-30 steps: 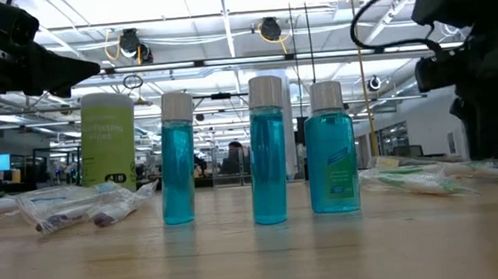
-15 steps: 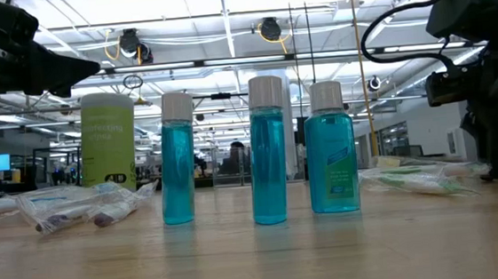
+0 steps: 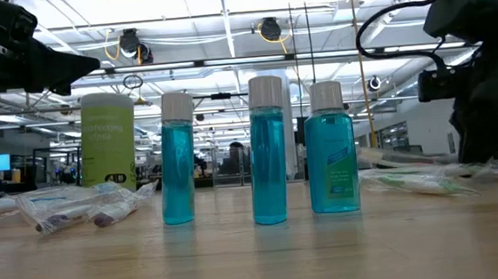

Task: Pick & Place toothbrushing station
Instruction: Put the orange toothbrush into the transparent organizer, then put the green toothbrush into the transparent organizer

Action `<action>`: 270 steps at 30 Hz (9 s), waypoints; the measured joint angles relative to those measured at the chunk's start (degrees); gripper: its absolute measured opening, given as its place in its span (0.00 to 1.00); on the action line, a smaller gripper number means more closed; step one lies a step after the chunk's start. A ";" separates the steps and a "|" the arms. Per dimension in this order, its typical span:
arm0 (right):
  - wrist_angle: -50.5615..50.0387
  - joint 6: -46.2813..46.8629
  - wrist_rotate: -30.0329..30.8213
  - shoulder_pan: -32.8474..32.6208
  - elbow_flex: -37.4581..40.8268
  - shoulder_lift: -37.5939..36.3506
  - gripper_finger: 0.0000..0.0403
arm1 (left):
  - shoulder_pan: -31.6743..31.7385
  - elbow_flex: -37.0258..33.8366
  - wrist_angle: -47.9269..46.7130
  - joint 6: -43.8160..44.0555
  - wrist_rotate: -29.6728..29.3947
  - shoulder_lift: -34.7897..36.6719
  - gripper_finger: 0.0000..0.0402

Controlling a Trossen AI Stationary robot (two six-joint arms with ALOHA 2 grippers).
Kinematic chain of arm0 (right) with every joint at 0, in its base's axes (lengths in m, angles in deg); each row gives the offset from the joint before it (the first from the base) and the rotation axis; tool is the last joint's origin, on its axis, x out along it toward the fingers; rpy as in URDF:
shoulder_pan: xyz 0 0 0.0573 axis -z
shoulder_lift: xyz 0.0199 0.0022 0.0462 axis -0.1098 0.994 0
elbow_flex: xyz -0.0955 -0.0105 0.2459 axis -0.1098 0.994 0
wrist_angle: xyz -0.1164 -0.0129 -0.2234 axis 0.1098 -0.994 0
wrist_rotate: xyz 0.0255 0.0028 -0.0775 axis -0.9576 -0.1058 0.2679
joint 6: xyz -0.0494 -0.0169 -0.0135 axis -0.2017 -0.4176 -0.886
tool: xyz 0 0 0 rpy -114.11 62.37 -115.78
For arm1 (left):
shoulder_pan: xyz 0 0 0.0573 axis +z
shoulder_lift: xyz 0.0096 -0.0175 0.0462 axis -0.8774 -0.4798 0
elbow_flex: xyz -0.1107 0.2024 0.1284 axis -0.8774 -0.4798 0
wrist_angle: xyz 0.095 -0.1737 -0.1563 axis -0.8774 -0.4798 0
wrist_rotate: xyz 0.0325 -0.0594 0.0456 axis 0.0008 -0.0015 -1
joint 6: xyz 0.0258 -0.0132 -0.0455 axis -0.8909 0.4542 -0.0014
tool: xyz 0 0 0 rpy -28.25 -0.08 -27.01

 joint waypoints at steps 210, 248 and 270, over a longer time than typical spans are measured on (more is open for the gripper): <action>53.13 -40.21 -14.19 46.19 -47.34 51.52 0.36 | 0.00 0.15 0.11 0.02 0.20 -0.01 0.06; 17.27 -34.95 -14.30 32.03 -18.34 10.83 0.29 | 0.02 0.15 0.13 0.02 0.11 0.00 0.06; 14.35 -25.18 -0.77 12.03 -14.01 21.34 0.29 | 0.01 0.15 0.12 0.02 0.12 0.00 0.06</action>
